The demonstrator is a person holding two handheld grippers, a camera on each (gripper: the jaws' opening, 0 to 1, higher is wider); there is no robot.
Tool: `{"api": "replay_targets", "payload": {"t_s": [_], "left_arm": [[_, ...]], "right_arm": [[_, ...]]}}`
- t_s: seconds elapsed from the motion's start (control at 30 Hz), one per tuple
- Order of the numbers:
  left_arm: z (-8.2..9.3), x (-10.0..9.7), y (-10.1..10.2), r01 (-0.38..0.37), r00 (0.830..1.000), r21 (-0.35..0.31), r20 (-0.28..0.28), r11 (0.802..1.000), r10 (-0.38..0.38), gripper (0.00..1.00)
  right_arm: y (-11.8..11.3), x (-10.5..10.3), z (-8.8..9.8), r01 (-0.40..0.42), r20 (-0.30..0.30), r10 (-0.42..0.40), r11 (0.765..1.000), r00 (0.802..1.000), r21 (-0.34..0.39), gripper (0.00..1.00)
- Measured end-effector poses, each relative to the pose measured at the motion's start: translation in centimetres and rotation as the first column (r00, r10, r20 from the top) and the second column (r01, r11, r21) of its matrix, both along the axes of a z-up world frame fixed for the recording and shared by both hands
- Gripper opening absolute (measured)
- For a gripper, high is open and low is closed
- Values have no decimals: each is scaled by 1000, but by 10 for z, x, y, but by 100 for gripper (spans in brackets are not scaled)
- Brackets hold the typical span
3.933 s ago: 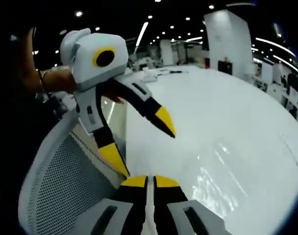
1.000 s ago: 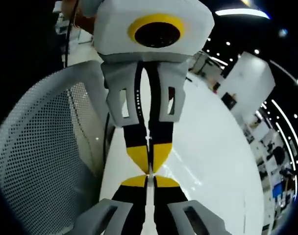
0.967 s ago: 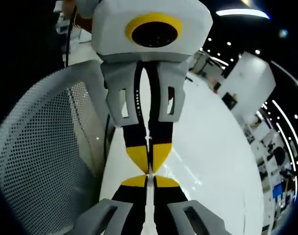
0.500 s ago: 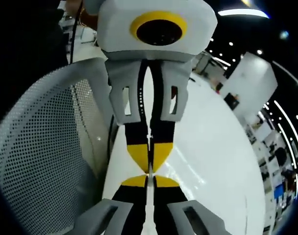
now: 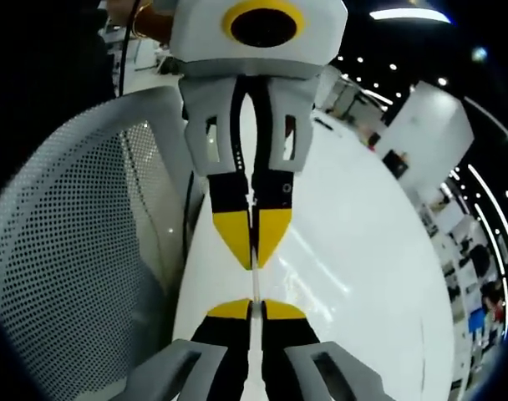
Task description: Open the resealable bag by pulling the two sides of the seal apart until the entire bag opening is separated and visibly accessible.
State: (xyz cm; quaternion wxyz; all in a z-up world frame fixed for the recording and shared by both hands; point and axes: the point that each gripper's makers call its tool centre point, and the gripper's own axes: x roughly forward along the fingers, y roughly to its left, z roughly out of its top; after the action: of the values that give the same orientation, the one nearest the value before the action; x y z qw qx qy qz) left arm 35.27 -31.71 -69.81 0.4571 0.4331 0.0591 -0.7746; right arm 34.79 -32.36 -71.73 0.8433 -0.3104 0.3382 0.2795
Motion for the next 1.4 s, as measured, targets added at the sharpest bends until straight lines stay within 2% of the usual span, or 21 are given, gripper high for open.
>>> {"api": "replay_targets", "payload": {"t_s": [0.13, 0.3, 0.4, 0.5, 1.4], "left_arm": [[1, -1, 0, 6, 1000, -6, 3, 1000, -6, 0], [3, 1, 0, -17, 1000, -19, -21, 1000, 17, 0], [3, 2, 2, -22, 999, -18, -25, 1000, 22, 0], [3, 2, 3, -23, 999, -19, -28, 1000, 22, 0], [15, 6, 7, -29, 999, -33, -43, 999, 28, 0]], "right_arm": [[-4, -3, -3, 9, -7, -9, 1000, 1000, -2, 0], [-12, -5, -5, 42, -18, -42, 999, 999, 0, 0], [-18, -7, -10, 46, -31, -47, 998, 998, -31, 0], [-19, -9, -9, 56, -30, -56, 998, 998, -13, 0], [-49, -28, -21, 130, -64, -132, 991, 989, -36, 0]]}}
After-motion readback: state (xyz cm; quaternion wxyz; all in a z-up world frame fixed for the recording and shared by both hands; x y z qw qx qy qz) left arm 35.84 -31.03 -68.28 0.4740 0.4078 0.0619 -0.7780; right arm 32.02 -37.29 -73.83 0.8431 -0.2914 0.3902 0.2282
